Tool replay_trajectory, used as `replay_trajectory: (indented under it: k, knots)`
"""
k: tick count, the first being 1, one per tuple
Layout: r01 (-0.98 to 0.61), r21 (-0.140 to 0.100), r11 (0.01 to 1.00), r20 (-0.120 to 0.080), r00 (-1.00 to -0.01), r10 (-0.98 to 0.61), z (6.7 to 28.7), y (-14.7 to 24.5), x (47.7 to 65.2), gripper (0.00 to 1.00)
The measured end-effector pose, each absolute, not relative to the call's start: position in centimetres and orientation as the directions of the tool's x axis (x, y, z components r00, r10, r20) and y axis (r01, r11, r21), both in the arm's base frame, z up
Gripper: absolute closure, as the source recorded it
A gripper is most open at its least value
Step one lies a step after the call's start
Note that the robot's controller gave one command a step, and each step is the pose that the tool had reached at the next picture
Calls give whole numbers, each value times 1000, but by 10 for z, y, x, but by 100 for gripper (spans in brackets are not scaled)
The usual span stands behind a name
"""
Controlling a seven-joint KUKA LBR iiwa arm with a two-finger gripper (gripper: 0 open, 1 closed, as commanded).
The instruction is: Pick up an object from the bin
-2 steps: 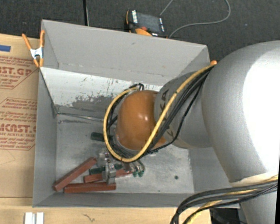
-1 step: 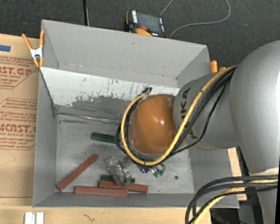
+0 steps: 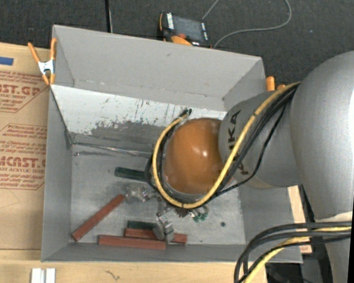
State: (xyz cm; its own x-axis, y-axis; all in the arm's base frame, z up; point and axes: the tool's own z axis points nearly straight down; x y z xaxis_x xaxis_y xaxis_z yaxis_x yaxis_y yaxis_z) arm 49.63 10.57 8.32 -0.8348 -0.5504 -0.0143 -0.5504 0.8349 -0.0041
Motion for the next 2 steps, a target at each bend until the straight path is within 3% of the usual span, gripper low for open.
replay_trajectory:
  k: [1, 2]
  knots:
    - [-520, 1, 854, -13, -854, -520, 101, 166, 549, 0]
    - [-732, 1, 681, -2, -681, -732, 69, 196, 544, 0]
